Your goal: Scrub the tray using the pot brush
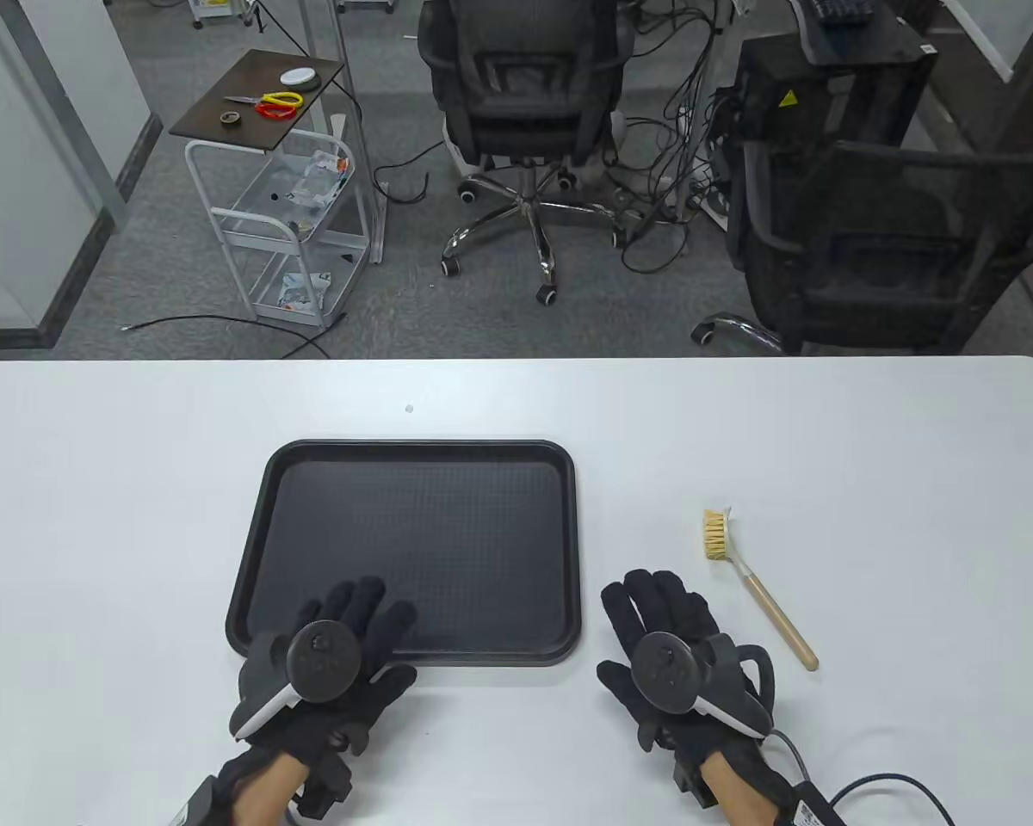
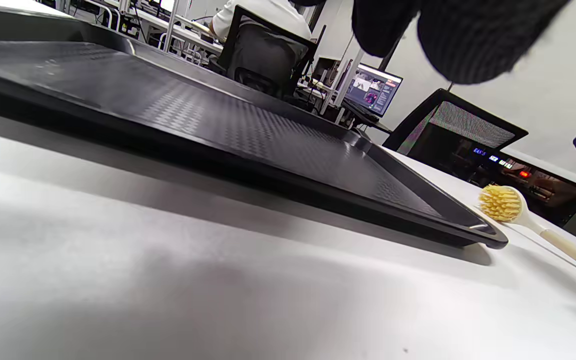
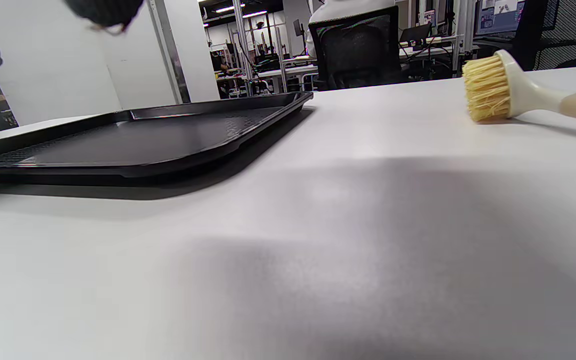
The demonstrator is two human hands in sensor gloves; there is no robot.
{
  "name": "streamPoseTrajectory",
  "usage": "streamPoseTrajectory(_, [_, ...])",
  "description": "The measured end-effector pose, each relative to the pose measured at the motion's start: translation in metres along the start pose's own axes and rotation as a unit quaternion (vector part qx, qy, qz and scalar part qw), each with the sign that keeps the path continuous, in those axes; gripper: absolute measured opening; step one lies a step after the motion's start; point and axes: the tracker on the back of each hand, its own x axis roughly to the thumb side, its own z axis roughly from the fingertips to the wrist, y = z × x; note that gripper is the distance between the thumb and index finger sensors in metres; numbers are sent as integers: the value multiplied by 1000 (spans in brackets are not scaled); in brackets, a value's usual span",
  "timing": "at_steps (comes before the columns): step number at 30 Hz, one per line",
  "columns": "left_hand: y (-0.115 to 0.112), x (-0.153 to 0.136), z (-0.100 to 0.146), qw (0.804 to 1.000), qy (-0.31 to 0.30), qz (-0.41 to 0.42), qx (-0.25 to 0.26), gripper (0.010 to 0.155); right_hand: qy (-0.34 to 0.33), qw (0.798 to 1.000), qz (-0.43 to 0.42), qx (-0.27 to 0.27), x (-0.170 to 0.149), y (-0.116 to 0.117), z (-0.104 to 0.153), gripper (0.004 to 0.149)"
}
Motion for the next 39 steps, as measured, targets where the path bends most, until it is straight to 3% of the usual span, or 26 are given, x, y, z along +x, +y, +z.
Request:
streamPoseTrajectory(9, [-1, -1, 1, 1000, 1, 3, 6, 74, 3, 1000, -10, -1, -3, 0, 0, 80])
streamPoseTrajectory(13, [-1, -2, 0, 1000, 1, 4, 8, 74, 39, 999, 6, -18, -12, -4, -2, 78])
streamPoseTrajectory(20, [2, -4, 3, 1000, -1, 17, 16, 73, 198, 979, 15, -35, -75, -21, -23, 78])
streamPoseTrajectory(25, [4, -4, 4, 1000, -6, 21, 18, 73, 303, 953, 28, 1, -126, -17, -40, 79])
streamPoseTrajectory(30, [4, -6, 4, 999, -6, 27, 17, 72, 323, 942, 71, 64, -155, 2, -47, 76])
streamPoseTrajectory(39, [5, -8, 5, 999, -5, 32, 18, 72, 322, 939, 104, 62, -156, 20, -49, 63])
